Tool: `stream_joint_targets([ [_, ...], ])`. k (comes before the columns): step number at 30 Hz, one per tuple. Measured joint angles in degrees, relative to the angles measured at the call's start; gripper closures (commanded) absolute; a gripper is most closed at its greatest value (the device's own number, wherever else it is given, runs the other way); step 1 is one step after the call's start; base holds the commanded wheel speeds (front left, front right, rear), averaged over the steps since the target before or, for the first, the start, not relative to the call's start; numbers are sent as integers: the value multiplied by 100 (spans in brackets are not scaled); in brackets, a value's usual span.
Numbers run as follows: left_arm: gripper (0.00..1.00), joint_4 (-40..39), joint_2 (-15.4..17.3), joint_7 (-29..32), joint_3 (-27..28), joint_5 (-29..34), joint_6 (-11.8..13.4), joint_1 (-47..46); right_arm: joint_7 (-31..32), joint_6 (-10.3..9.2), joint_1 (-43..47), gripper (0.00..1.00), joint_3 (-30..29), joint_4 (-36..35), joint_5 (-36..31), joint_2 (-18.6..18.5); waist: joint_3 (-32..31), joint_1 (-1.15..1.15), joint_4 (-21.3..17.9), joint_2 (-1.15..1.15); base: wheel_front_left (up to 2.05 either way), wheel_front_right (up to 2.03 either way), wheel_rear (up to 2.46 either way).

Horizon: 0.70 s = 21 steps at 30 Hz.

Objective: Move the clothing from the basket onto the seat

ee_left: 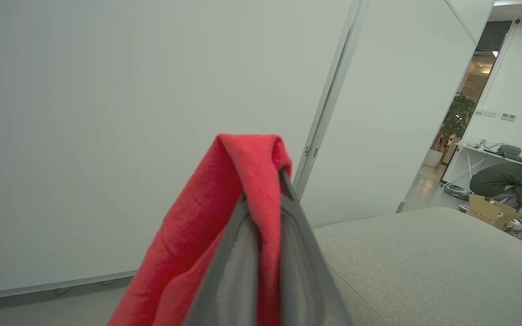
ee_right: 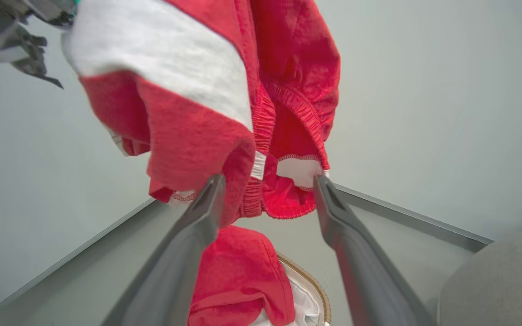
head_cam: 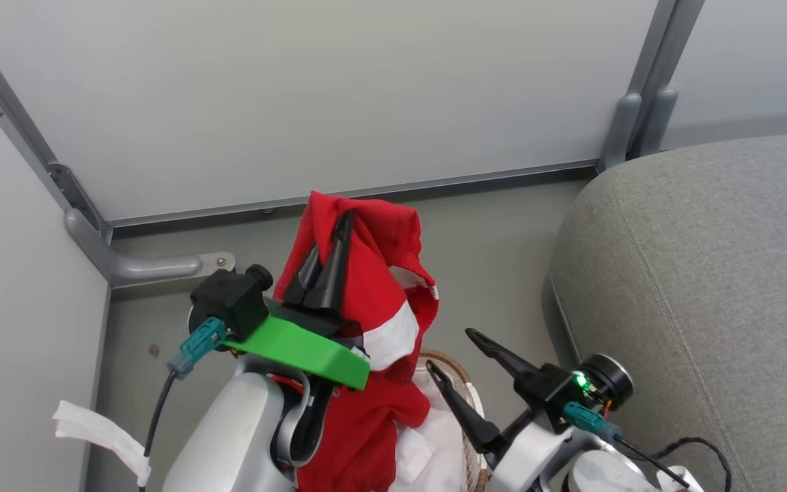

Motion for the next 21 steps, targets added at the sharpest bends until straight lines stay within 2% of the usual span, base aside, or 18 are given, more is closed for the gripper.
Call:
stream_joint_targets([
  [5,100,57,1,0,-242,-49,29,-38,0,0,-547,0,570,412,229,16,30,0,115,0,0,0,0],
  [12,100,110,0,0,-554,-152,59,-233,0,0,-1103,0,1006,913,394,200,111,0,326,0,0,0,0],
  [21,100,69,1,0,-1016,-310,89,-432,0,0,-1390,0,660,1690,370,321,219,0,652,0,0,0,0],
])
